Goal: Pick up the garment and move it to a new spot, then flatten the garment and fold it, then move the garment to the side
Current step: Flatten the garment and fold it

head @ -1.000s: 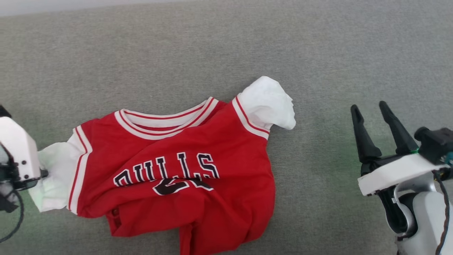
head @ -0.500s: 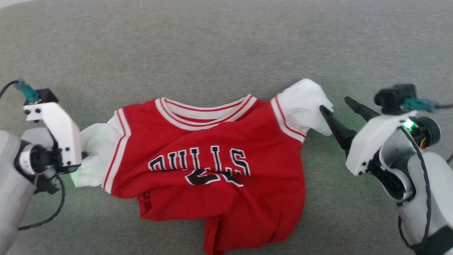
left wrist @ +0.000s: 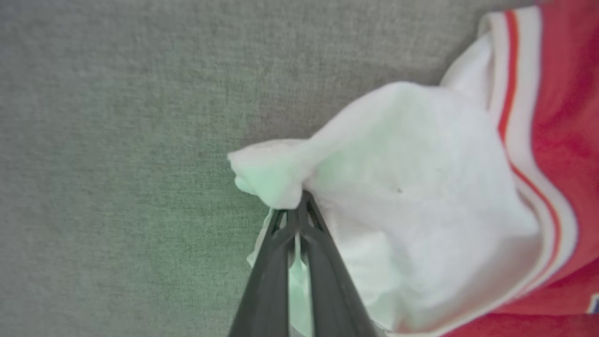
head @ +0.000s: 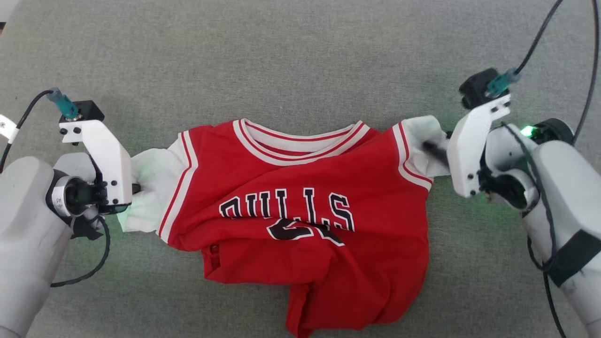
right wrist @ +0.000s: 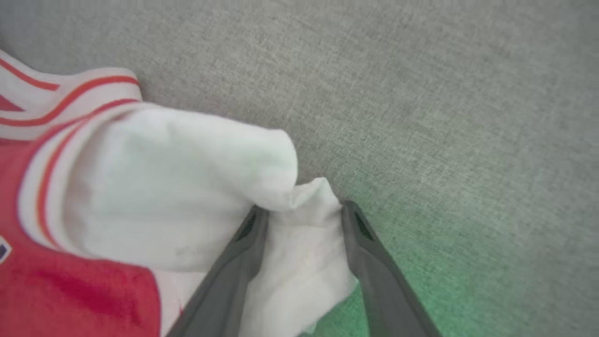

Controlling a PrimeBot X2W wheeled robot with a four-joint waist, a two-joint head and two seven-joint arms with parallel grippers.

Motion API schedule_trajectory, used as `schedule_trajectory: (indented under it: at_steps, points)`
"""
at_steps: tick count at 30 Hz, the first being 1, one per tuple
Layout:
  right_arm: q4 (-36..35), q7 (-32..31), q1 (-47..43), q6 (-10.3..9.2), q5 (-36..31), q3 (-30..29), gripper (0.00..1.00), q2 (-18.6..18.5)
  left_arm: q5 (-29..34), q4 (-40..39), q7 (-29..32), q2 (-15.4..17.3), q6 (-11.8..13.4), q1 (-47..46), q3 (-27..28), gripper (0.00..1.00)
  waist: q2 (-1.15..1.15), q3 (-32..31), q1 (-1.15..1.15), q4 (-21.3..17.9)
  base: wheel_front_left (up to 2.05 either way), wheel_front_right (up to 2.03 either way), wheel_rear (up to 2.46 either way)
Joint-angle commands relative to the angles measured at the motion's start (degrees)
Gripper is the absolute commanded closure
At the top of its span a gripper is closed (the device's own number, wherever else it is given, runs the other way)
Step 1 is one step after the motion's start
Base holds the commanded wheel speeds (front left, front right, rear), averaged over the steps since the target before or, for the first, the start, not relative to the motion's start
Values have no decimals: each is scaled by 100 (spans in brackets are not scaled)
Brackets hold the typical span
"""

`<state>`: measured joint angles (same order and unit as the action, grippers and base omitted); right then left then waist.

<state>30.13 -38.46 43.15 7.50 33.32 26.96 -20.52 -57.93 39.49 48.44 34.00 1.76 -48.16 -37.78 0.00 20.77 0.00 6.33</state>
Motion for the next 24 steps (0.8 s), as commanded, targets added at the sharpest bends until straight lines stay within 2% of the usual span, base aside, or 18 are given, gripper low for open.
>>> schedule_trajectory:
  at_steps: [1, 7, 14, 24]
  points:
    - [294, -63, -56, -2, 198, 107, 100, 13, 12, 101, -97, -181, -41, -60, -43, 100, 0, -17, 0, 17, 0, 0, 0]
    - [350, 251, 418, -3, 448, -24, 100, -243, 60, 249, -249, -154, 15, -409, 62, 100, 0, -234, 0, -40, 0, 0, 0]
    - [236, 351, 837, -3, 625, -217, 100, -451, 229, 131, -457, -133, -101, -969, 93, 100, 0, -593, 0, -210, 0, 0, 0]
    - [251, 553, 1510, -3, 724, -286, 100, -418, 603, 236, -1030, -236, -234, -1934, 115, 100, 0, -1114, 0, -498, 0, 0, 0]
